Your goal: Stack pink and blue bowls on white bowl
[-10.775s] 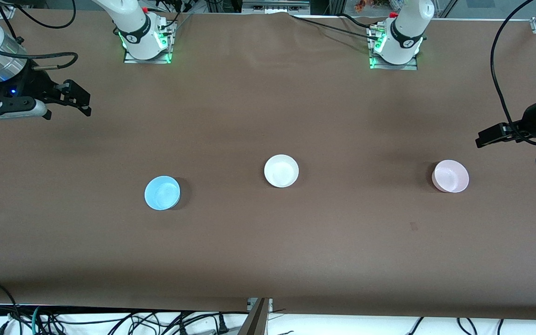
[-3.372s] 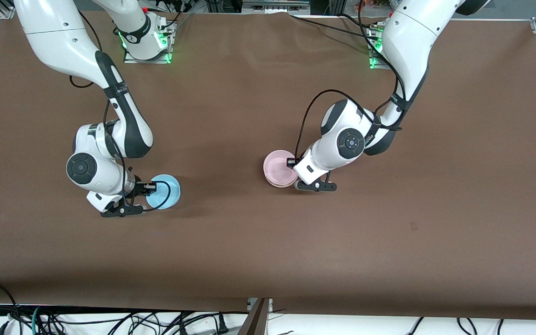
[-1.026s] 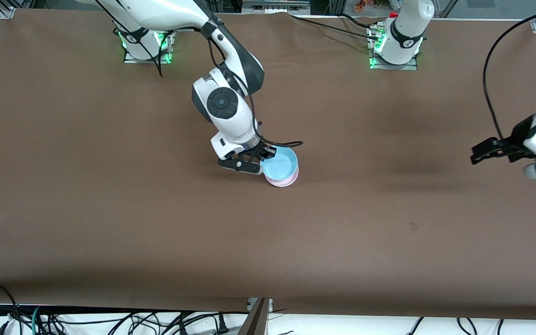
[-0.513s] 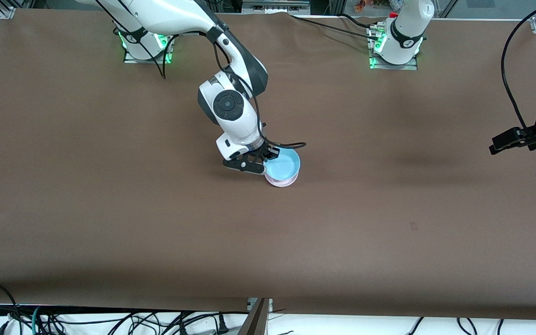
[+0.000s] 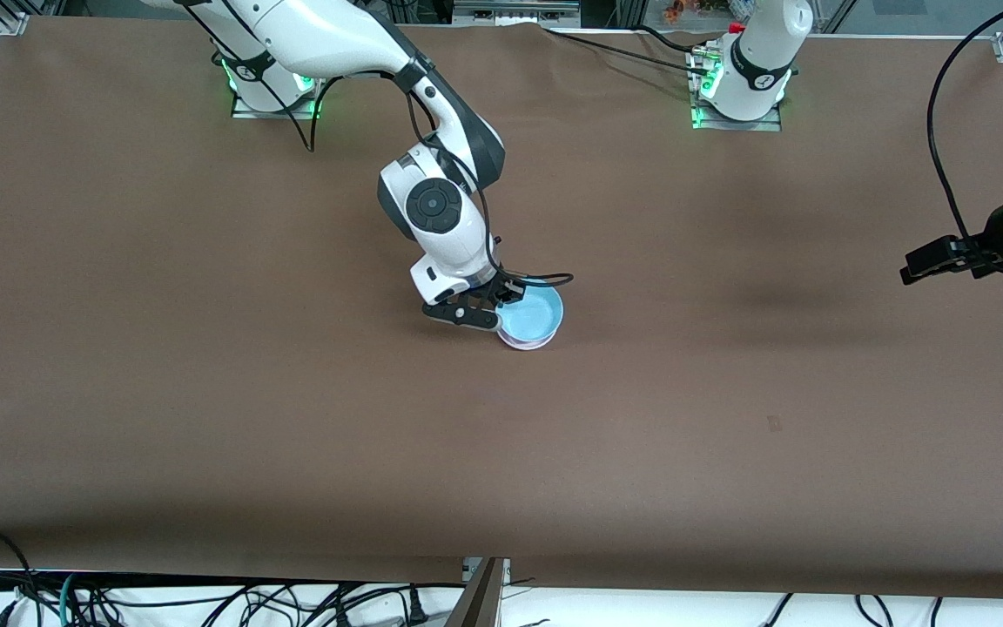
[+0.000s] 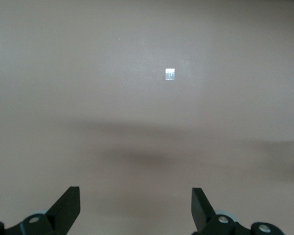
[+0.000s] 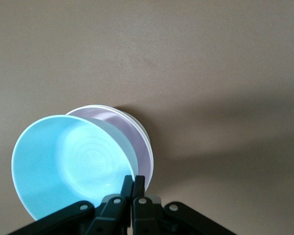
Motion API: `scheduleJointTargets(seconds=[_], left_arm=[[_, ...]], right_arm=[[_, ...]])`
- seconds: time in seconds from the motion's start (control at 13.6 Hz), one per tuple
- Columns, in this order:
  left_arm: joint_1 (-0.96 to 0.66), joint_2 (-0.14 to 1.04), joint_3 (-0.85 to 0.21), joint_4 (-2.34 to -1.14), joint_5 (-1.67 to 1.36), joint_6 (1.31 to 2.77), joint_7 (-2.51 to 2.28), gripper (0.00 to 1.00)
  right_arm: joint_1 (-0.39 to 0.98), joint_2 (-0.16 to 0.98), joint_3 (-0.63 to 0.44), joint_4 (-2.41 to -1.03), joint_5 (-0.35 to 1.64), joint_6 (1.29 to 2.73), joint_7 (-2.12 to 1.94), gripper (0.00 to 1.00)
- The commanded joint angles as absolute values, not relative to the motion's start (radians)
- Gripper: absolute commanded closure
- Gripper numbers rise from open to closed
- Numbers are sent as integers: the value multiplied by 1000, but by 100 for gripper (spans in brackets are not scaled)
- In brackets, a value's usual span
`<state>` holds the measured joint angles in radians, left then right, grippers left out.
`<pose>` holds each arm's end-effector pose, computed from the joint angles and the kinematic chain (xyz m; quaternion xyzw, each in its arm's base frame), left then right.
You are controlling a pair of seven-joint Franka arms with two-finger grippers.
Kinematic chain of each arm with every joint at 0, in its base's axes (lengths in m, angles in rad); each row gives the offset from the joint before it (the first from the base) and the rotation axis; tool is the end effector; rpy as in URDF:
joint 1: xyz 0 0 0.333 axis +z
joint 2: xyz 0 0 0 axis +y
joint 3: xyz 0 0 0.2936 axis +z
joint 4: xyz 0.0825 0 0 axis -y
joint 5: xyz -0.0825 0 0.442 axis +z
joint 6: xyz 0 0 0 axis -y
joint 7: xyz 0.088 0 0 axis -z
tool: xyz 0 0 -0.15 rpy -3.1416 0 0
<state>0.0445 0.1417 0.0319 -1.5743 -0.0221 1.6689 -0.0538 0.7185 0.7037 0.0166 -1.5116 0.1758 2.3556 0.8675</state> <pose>0.6517 0.0459 0.4758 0.9975 0.0663 -0.0234 0.0090 0.5626 0.5174 0.1683 -0.9871 0.1254 0.0029 0.0998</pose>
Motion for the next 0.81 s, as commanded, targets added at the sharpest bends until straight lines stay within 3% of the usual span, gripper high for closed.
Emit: scheduleJointTargets(seconds=[0.0,0.22,0.44,0.59,0.66,0.73], left_arm=[[41,156,34,-1551,-37,1649,-51,0],[51,156,35,-1551,-34,1649,-51,0],[44,156,35,-1545,-31,1649,-52,0],[49,163,35,-1529,-31,1649,-51,0],[43,164,35,-1523,-25,1649,-51,0],[41,166,34,-1516,-23,1648,-51,0]], right_arm=[[730,727,9,-1489,183,2372,882,100],[732,726,9,-1489,183,2372,881,85],[726,710,5,-1486,183,2359,868,58],[718,680,-1,-1486,183,2335,868,27],[707,666,-5,-1486,180,2313,865,1],[690,646,-2,-1486,173,2310,861,1]])
